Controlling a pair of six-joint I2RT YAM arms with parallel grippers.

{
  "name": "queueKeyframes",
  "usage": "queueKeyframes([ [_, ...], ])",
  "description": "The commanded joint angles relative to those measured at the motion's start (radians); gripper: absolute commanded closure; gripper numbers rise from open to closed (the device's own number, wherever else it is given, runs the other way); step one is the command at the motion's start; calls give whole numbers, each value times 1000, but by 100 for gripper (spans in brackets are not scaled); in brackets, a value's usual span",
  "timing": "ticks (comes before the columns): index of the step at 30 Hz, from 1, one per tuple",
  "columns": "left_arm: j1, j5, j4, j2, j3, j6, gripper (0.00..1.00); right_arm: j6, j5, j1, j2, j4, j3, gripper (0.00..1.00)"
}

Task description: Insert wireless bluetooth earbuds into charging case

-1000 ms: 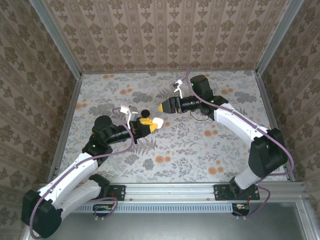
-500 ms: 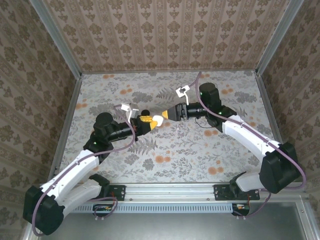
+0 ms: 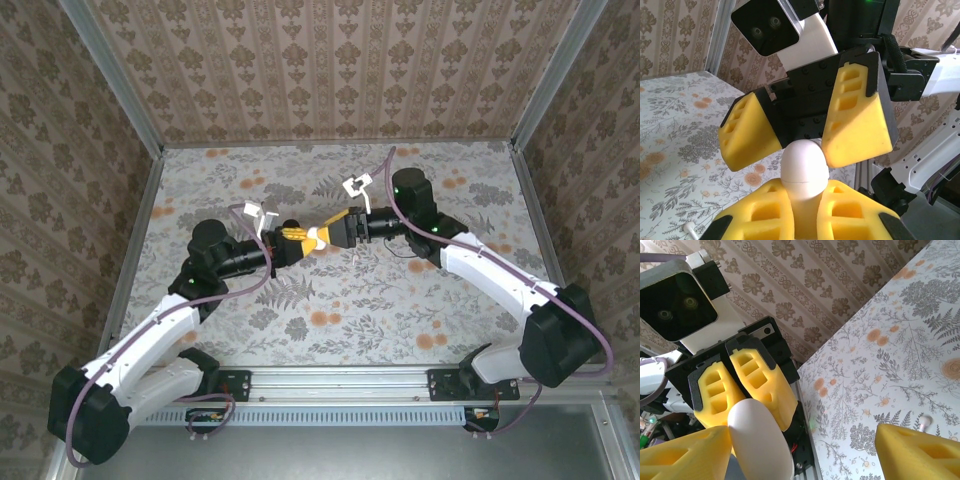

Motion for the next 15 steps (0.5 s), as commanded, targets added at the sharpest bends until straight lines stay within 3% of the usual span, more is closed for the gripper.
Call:
queueKeyframes([
  [1,5,43,65,-10,37,-28,100,-21,19,-12,54,-45,28,24],
  [15,-2,56,89,-8,40,-36,100,34,1,-35,166,-34,76,26],
])
